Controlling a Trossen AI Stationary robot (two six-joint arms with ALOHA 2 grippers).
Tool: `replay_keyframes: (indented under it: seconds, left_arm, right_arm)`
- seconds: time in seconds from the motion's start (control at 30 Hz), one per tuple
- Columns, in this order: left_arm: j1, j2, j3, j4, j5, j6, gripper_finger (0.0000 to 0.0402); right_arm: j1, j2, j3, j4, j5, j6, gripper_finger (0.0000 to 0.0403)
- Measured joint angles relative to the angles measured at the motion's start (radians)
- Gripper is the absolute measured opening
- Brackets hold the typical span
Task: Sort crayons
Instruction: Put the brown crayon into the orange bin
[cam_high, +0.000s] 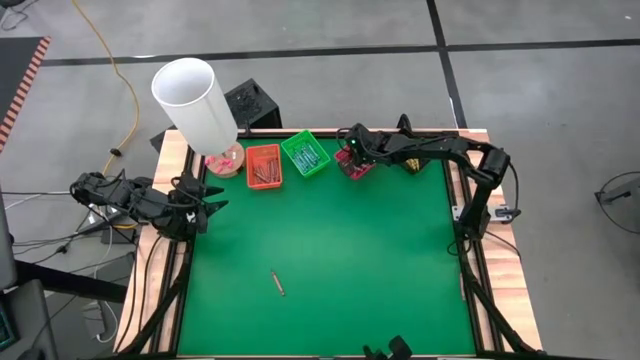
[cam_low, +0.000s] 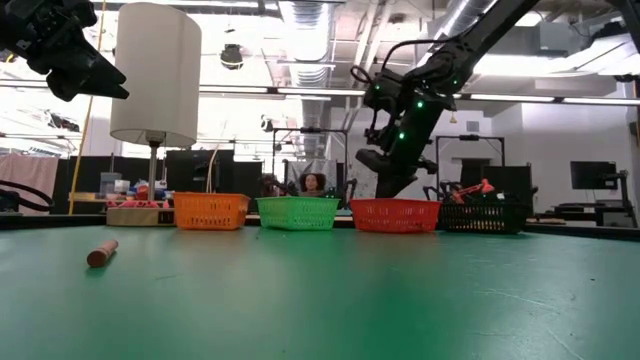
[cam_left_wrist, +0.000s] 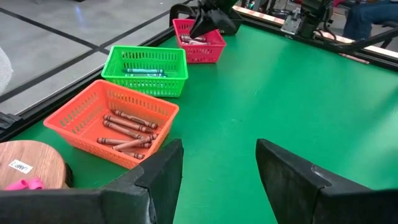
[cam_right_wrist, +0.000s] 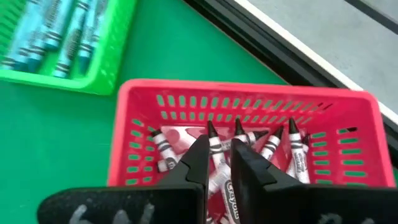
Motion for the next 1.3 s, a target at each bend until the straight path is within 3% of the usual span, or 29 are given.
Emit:
replay_keyframes:
  seconds: [0.3, 0.6, 0.7, 0.97, 1.3]
  left_arm:
    - [0.0, 0.0, 0.0, 0.0, 0.0, 0.0, 0.0192]
    - [0.0, 0.0, 0.0, 0.0, 0.0, 0.0, 0.0192]
    - [0.0, 0.0, 0.0, 0.0, 0.0, 0.0, 0.0192]
    - [0.0, 0.0, 0.0, 0.0, 0.0, 0.0, 0.0192]
    - [0.0, 0.0, 0.0, 0.0, 0.0, 0.0, 0.0192]
  right_arm:
    - [0.003, -0.166, 0.001, -0.079, -0.053, -0.006, 0.0062]
    - [0.06, -0.287, 0.001, -0.446, -0.31, 0.189, 0.0062]
    - [0.12, -0.291, 0.001, -0.56, -0.376, 0.222, 0.0062]
    - [0.347, -0.291, 0.001, -0.713, -0.401, 0.354, 0.0062]
    - [0.6, -0.29, 0.001, -0.832, -0.394, 0.671, 0.0062]
